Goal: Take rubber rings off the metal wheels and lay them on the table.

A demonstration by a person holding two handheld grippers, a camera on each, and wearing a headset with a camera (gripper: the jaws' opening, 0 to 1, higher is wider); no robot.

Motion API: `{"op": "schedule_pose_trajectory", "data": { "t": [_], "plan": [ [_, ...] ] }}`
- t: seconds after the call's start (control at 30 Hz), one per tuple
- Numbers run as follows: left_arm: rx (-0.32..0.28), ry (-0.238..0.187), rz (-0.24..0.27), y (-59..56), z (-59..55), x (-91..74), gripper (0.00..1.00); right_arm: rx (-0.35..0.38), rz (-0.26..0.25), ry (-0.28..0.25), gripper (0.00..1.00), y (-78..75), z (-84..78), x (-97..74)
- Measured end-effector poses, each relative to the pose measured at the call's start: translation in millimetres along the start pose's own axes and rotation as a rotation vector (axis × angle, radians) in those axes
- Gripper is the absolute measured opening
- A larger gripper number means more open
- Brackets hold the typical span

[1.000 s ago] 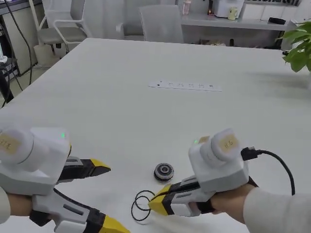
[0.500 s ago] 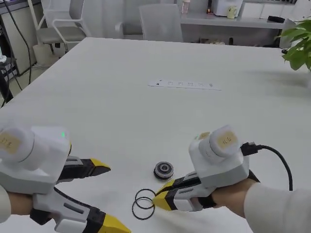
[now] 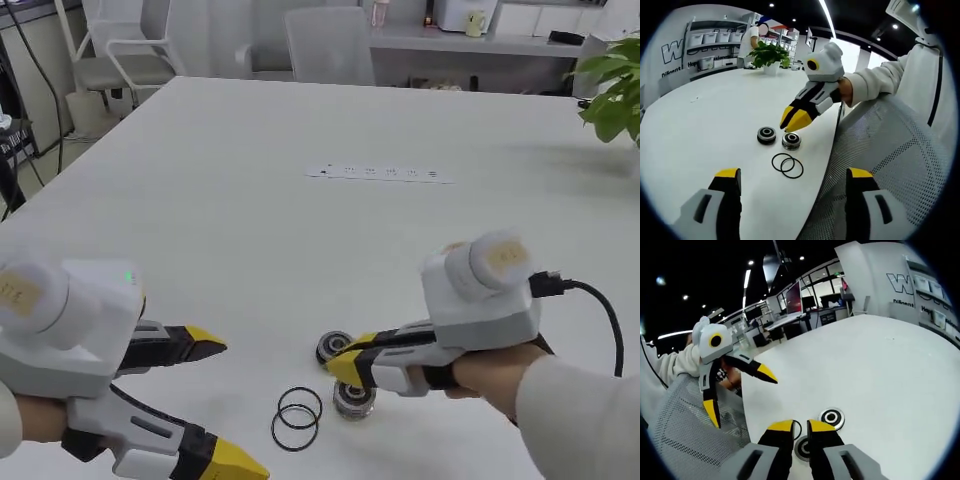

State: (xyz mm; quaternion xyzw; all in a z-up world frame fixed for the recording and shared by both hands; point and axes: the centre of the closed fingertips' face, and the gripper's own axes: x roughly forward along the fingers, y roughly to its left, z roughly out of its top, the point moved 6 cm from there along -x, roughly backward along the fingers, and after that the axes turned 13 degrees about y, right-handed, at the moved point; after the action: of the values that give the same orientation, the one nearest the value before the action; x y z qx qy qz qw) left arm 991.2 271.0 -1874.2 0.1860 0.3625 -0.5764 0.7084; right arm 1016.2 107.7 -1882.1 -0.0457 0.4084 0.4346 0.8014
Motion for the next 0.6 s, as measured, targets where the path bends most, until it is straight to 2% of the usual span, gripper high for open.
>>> {"op": "schedule_pose_trajectory", "data": {
  "t": [0.13,0.27,0.37,0.47,0.6],
  "plan": [
    [0.003,-0.006,0.000,-0.5,1.1,-0.4,0.84,0.020,-0.007,-0.036,0.09,-5.9,3.2,-6.2],
    [0.002,-0.034,-0.001,0.1,6.1,-3.4,0.84,0.015,-0.010,-0.065,0.11,-9.1,7.2,-14.8],
    [-0.002,-0.060,-0.007,-0.4,11.9,-7.0,0.85,0.003,-0.021,-0.081,0.13,-11.2,10.5,-21.4],
    [0.008,-0.090,-0.023,-1.4,22.0,-12.1,0.86,0.029,0.006,-0.113,0.16,-13.0,13.6,-27.7],
    [0.033,-0.099,-0.025,0.1,32.3,-16.9,0.88,0.037,0.010,-0.122,0.17,-16.5,15.6,-32.8]
  ]
}}
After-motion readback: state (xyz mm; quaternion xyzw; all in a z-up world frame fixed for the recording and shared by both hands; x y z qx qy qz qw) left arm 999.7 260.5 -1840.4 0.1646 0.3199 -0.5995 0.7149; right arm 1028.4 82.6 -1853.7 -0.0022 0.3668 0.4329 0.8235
